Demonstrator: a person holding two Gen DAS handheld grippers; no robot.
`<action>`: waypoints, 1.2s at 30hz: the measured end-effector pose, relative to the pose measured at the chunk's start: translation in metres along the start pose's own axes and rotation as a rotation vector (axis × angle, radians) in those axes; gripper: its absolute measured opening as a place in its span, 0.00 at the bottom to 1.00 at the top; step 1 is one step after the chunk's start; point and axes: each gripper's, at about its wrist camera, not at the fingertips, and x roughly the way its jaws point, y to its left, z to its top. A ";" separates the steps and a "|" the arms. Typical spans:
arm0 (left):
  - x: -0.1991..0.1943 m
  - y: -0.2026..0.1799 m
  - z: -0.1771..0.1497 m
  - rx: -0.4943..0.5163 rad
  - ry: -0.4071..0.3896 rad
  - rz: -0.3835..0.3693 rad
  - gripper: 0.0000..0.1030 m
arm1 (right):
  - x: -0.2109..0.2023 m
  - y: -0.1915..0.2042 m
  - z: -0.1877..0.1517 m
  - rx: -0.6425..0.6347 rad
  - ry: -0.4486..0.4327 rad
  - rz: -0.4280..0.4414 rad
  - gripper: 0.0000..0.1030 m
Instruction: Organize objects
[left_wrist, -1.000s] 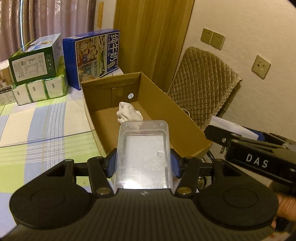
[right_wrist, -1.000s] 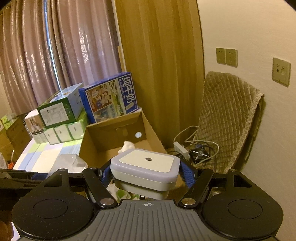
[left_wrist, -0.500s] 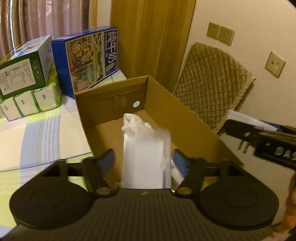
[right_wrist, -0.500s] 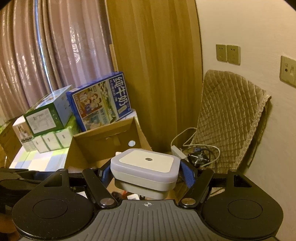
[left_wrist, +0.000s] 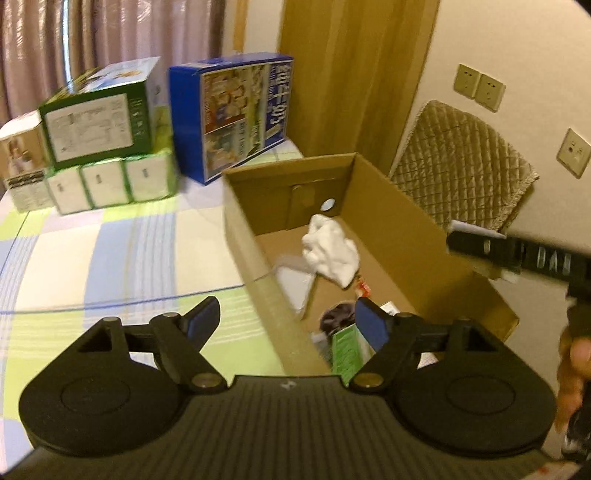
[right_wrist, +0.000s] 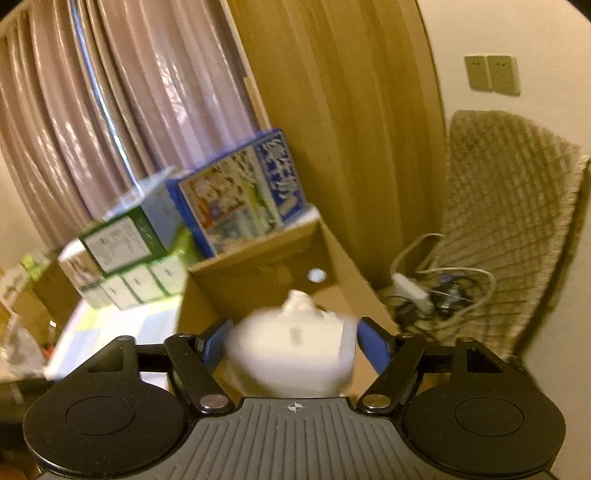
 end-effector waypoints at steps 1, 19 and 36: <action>-0.001 0.003 -0.002 -0.006 0.003 0.002 0.76 | 0.000 0.000 0.003 0.009 -0.007 0.014 0.81; -0.068 0.010 -0.051 -0.038 -0.050 0.035 0.99 | -0.077 0.008 -0.032 -0.062 0.029 -0.050 0.95; -0.128 -0.014 -0.085 -0.075 -0.037 0.087 0.99 | -0.148 0.016 -0.077 -0.130 0.113 -0.083 0.98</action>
